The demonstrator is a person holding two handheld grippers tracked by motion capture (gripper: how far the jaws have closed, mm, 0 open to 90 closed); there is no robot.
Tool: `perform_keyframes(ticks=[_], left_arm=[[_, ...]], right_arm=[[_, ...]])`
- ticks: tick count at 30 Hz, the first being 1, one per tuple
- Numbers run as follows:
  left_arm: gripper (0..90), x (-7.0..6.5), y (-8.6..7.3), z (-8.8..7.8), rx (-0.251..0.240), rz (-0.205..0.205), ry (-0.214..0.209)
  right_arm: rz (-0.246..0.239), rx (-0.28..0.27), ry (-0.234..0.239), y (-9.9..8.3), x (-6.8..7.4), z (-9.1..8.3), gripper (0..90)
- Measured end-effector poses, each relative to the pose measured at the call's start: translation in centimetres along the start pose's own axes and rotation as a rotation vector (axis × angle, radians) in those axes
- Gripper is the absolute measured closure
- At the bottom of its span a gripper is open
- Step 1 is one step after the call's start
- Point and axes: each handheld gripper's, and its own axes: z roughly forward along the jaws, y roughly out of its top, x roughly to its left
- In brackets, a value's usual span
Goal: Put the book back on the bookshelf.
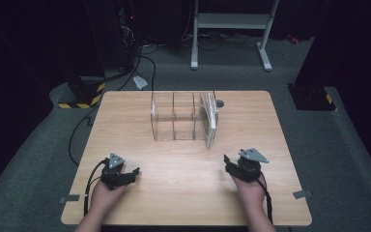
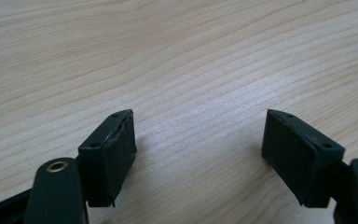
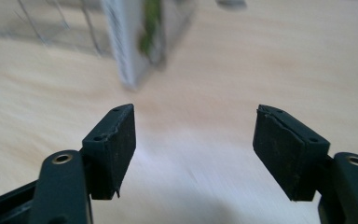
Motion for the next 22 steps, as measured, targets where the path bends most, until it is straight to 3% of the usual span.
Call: perform_keyframes(ticks=[6, 8, 13, 22], left_arm=[[25.9, 0.0, 0.0, 0.0, 0.000, -0.002, -0.001], [25.9, 0.0, 0.0, 0.0, -0.003, -0.006, -0.001], [25.9, -0.1, -0.1, -0.1, -0.006, -0.006, 0.002], [25.8, -0.1, -0.1, -0.1, -0.004, -0.005, -0.002]], right_arm=[[-0.030, 0.114, -0.059, -2.9, -2.6, -1.8, 26.1], [-0.026, 0.174, -0.052, -3.5, -3.3, -1.9, 25.6], [0.006, 0.175, -0.028, -3.8, -4.5, -2.4, 28.2], [0.013, 0.179, -0.041, -3.6, -4.3, -2.2, 27.8]])
